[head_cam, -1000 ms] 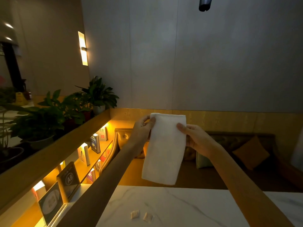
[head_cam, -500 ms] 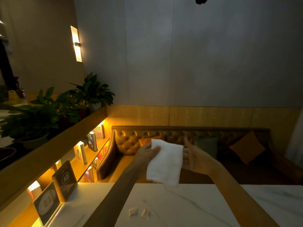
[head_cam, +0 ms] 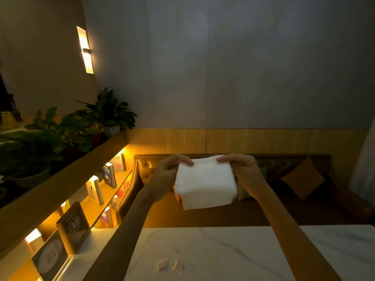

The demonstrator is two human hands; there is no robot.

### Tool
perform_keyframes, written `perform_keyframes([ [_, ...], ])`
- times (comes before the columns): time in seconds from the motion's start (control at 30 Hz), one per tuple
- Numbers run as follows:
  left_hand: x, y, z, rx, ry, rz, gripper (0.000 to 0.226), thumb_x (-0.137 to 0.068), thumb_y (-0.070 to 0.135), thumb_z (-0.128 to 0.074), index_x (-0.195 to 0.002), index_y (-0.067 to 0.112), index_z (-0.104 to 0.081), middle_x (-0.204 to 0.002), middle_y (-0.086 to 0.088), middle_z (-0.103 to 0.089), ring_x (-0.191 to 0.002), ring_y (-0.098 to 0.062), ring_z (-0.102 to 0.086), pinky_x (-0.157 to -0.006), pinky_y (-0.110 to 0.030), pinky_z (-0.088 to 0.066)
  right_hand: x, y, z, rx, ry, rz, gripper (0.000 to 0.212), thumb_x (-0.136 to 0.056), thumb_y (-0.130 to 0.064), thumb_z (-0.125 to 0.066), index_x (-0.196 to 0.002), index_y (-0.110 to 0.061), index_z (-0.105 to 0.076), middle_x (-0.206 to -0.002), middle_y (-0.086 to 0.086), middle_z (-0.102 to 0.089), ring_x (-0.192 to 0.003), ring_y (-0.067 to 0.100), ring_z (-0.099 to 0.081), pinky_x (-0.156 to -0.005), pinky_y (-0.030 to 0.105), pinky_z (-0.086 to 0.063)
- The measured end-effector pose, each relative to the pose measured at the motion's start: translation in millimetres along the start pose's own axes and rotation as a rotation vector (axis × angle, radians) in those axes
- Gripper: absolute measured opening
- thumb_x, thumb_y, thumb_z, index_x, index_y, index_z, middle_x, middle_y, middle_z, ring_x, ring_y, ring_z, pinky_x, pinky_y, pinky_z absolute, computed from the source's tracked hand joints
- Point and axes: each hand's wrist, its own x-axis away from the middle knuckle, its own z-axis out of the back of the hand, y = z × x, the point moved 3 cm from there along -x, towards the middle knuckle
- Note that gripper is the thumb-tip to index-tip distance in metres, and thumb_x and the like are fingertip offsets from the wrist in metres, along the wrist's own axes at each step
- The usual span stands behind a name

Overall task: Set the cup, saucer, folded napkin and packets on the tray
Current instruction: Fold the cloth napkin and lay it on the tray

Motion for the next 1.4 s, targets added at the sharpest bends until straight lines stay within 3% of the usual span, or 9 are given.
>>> perform_keyframes([
  [0.13,-11.7,35.9,7.9,-0.075,-0.022,-0.089,0.017,-0.091,0.016,-0.057,-0.092,0.026,-0.071,-0.125,-0.015,-0.055,-0.108,-0.027,-0.061,-0.072,-0.027,-0.056,-12.3,-34.3,2.1,0.101,-0.034,0.131,0.044,-0.093,0.000,-0.048,-0.089,-0.034,-0.075,-0.123,0.003,-0.063,-0.109,0.025,-0.063,-0.072,0.031,-0.060],
  [0.23,-20.7,65.2,7.3,-0.130,-0.003,-0.147,0.034,-0.092,0.007,-0.051,-0.086,0.032,-0.074,-0.121,-0.009,-0.058,-0.109,-0.026,-0.061,-0.073,-0.030,-0.057,-21.2,-57.3,3.8,0.124,0.031,0.175,0.036,-0.092,-0.004,-0.053,-0.094,-0.033,-0.074,-0.108,-0.011,-0.069,-0.101,0.021,-0.067,-0.067,0.026,-0.060],
  [0.53,-34.4,94.1,6.2,-0.118,-0.007,-0.255,0.049,-0.093,-0.008,-0.046,-0.083,0.029,-0.077,-0.120,-0.009,-0.063,-0.116,-0.029,-0.060,-0.084,-0.035,-0.058,-40.1,-81.6,6.1,0.028,0.024,0.128,0.024,-0.094,-0.012,-0.053,-0.092,-0.028,-0.071,-0.096,-0.013,-0.070,-0.090,0.014,-0.068,-0.068,0.026,-0.059],
  [0.77,-37.3,83.1,14.0,-0.099,0.022,-0.186,0.022,-0.096,-0.004,-0.044,-0.103,0.009,-0.061,-0.119,-0.009,-0.058,-0.112,-0.029,-0.060,-0.081,-0.036,-0.061,-38.6,-79.5,3.7,0.051,0.033,0.121,0.024,-0.094,-0.007,-0.052,-0.088,-0.023,-0.069,-0.094,-0.016,-0.070,-0.094,0.013,-0.069,-0.067,0.026,-0.060],
  [1.0,-34.2,82.6,11.1,0.037,0.044,-0.169,0.025,-0.098,0.003,-0.042,-0.104,0.014,-0.064,-0.114,-0.007,-0.059,-0.101,-0.024,-0.064,-0.073,-0.029,-0.060,-38.7,-79.4,0.7,0.042,0.012,0.086,0.023,-0.094,-0.008,-0.053,-0.095,-0.024,-0.070,-0.096,-0.015,-0.071,-0.095,0.014,-0.069,-0.066,0.024,-0.059],
  [1.1,-32.6,76.0,10.0,0.154,0.007,-0.051,0.029,-0.097,0.031,-0.046,-0.123,0.023,-0.055,-0.118,-0.006,-0.061,-0.103,-0.022,-0.066,-0.075,-0.035,-0.061,-37.3,-76.6,0.8,0.000,0.003,0.083,0.025,-0.095,-0.011,-0.052,-0.101,-0.027,-0.071,-0.101,-0.009,-0.071,-0.096,0.020,-0.069,-0.069,0.027,-0.059],
  [1.23,-21.0,31.5,-4.0,0.442,-0.238,0.321,0.071,-0.086,0.071,-0.029,-0.133,0.023,-0.054,-0.127,-0.009,-0.064,-0.120,-0.030,-0.060,-0.089,-0.047,-0.056,-33.6,-64.8,-1.9,0.002,0.073,-0.006,0.025,-0.095,-0.013,-0.053,-0.099,-0.026,-0.073,-0.093,-0.011,-0.073,-0.081,0.012,-0.071,-0.063,0.024,-0.058],
  [1.3,-13.0,6.4,-8.9,0.567,-0.206,0.410,0.079,-0.085,0.074,-0.033,-0.138,0.019,-0.051,-0.137,-0.015,-0.055,-0.127,-0.034,-0.053,-0.099,-0.052,-0.049,-30.0,-55.9,-0.3,0.031,0.108,-0.062,0.024,-0.095,-0.016,-0.053,-0.102,-0.028,-0.073,-0.093,-0.011,-0.073,-0.075,0.010,-0.070,-0.060,0.026,-0.058],
  [1.4,-6.6,-13.6,-14.3,0.590,-0.169,0.360,0.065,-0.086,0.053,-0.061,-0.140,0.019,-0.048,-0.139,-0.016,-0.054,-0.125,-0.034,-0.056,-0.091,-0.047,-0.056,-20.5,-34.6,7.0,-0.029,0.083,-0.223,0.024,-0.095,-0.025,-0.053,-0.112,-0.033,-0.068,-0.105,-0.002,-0.072,-0.084,0.016,-0.071,-0.065,0.030,-0.060],
])
